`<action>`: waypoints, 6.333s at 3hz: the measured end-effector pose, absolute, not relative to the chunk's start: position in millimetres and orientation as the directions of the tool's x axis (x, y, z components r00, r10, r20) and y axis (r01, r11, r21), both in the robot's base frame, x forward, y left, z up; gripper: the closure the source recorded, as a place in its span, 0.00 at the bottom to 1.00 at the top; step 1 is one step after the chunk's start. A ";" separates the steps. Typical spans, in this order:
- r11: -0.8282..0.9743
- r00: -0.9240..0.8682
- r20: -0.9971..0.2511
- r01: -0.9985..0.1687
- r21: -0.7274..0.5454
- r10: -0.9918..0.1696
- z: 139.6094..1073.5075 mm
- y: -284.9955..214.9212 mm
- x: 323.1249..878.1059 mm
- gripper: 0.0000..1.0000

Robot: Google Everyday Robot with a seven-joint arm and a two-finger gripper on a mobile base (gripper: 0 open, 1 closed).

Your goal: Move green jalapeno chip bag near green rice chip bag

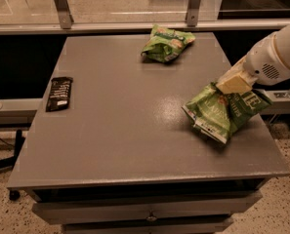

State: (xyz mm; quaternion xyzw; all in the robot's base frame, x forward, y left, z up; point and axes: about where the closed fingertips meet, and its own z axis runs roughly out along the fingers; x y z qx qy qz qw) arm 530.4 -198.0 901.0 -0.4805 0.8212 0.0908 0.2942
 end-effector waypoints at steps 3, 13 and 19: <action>0.776 -0.411 -0.734 -0.581 -0.246 -0.540 932.3 -258.6 658.5 1.00; 0.948 -0.505 -0.848 -0.319 0.011 -0.160 898.4 -182.4 773.0 1.00; 0.979 -0.593 -0.785 -0.183 -0.085 -0.179 901.1 -236.9 727.6 0.00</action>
Offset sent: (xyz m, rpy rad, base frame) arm 0.1433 -0.0801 0.0422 0.1444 -0.3072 -0.4100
